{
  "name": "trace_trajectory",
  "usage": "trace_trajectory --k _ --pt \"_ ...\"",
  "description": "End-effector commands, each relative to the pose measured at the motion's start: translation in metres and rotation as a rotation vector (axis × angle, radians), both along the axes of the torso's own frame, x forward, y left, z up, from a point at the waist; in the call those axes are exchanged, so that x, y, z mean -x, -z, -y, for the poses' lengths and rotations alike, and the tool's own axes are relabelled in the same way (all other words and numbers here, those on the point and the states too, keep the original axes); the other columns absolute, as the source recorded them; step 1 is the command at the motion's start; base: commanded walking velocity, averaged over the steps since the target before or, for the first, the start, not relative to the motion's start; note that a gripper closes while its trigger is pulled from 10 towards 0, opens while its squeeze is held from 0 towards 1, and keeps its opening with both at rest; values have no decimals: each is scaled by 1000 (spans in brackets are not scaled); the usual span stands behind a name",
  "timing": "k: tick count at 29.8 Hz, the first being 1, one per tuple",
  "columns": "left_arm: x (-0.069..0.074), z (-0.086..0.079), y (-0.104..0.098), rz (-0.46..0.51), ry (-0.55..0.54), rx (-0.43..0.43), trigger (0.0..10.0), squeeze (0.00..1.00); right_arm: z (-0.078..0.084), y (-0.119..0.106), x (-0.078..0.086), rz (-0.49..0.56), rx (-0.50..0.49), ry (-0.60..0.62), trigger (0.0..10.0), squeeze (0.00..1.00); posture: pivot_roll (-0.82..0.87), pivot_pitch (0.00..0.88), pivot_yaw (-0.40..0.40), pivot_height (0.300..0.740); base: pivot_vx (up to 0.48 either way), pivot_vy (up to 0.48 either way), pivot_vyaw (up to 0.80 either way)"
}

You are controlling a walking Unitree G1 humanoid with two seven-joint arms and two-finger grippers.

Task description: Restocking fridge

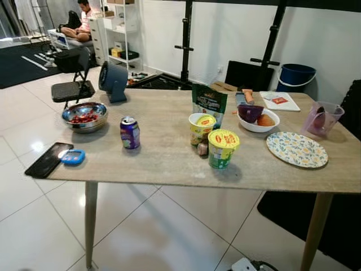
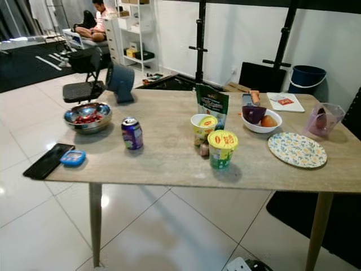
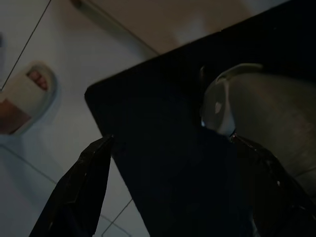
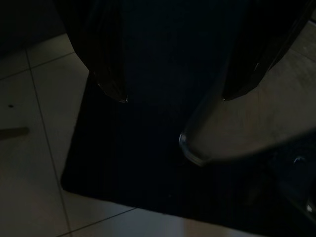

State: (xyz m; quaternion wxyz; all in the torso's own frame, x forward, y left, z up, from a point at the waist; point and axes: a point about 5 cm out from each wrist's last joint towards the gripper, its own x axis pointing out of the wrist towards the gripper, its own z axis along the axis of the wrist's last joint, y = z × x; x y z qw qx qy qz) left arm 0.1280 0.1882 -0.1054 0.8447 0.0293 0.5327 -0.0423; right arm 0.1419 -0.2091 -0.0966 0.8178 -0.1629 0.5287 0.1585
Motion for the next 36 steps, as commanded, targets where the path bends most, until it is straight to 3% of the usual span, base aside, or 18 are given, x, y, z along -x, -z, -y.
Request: trace_trajectory --k 1,30,34,36 --pt "10 6 4 -40 19 10 10000 0 0 -1 -4 16 9 -3 10000 0 49 5 -19 740 -337 0 0" --pt "9 8 4 -42 49 12 10000 0 -1 -11 -27 125 16 -22 10000 0 19 5 -17 740 -320 0 0" --pt "8 7 3 -34 45 6 10000 0 -5 -22 -45 228 -67 28 10000 0 17 3 -18 740 0 0 0" --pt "8 7 3 -34 47 6 10000 0 -10 -34 -65 326 -147 59 10000 0 9 10 -13 740 0 0 0"
